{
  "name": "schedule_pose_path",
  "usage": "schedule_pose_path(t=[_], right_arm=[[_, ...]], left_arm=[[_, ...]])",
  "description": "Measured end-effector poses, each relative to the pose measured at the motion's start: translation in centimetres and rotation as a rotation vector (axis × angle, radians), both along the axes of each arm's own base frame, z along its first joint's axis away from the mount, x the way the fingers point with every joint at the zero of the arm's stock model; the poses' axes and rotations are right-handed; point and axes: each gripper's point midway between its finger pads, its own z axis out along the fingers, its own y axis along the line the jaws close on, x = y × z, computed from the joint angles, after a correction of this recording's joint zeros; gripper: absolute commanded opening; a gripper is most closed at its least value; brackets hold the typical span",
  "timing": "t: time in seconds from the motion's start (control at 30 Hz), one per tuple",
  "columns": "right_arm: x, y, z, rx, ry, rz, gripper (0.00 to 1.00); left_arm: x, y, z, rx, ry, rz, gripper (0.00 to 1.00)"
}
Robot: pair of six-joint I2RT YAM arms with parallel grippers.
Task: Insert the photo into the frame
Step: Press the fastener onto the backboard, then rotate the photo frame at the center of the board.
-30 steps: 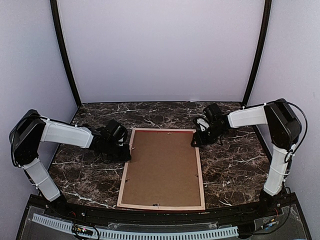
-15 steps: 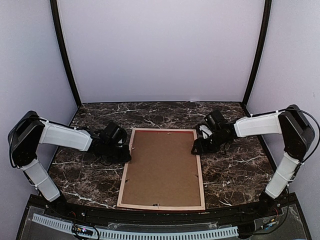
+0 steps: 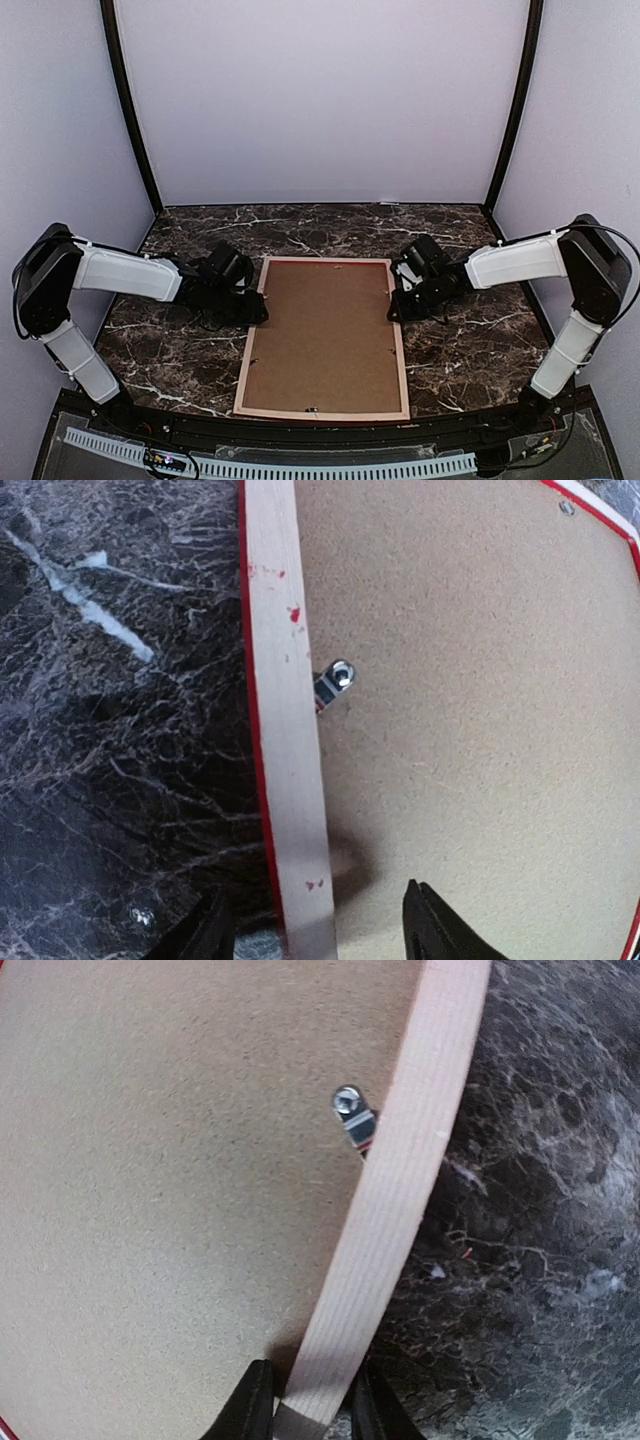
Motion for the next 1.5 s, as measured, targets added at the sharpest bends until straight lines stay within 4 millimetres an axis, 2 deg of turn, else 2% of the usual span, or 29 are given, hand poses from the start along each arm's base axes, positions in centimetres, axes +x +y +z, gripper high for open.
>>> schedule_pose_path(t=[0.1,0.2,0.43,0.57,0.7,0.83,0.93,1.07,1.2,1.33,1.5], right_arm=[[0.4,-0.2,0.2,-0.015,-0.009,-0.019,0.12],[1.3,-0.2,0.2,-0.052,-0.034,0.020,0.08],[4.3,1.4,0.3,-0.092,-0.080,0.164,0.08],[5.9,2.7,0.4,-0.096,-0.109,0.269,0.12],[7.3,4.4,0.4,-0.076,-0.127,0.371,0.23],[8.3,5.9,0.5,-0.055,-0.153,0.481,0.47],[8.8,6.1,0.6,-0.050,-0.168,0.523,0.55],[9.0,5.4,0.5,-0.035,-0.160,0.529,0.59],[8.5,4.4,0.6,-0.031,-0.143,0.507,0.61],[7.8,3.6,1.1,-0.023,-0.134,0.461,0.60],[6.2,2.3,2.4,0.019,-0.118,0.376,0.59]], left_arm=[[0.4,0.0,1.1,0.012,-0.031,-0.017,0.69],[1.5,-0.5,2.7,0.010,-0.075,-0.044,0.71],[4.6,-1.5,6.9,0.015,-0.171,-0.122,0.74],[6.6,-1.5,7.8,0.029,-0.197,-0.162,0.76],[8.4,-1.2,7.2,0.063,-0.196,-0.215,0.77],[10.5,-0.6,5.8,0.094,-0.181,-0.251,0.78],[11.9,0.2,4.5,0.111,-0.159,-0.274,0.78],[12.9,0.8,3.3,0.119,-0.131,-0.315,0.76],[13.3,0.4,2.1,0.122,-0.104,-0.374,0.72],[13.8,-0.1,0.8,0.132,-0.081,-0.418,0.64],[14.0,-0.3,0.1,0.138,-0.069,-0.432,0.49]])
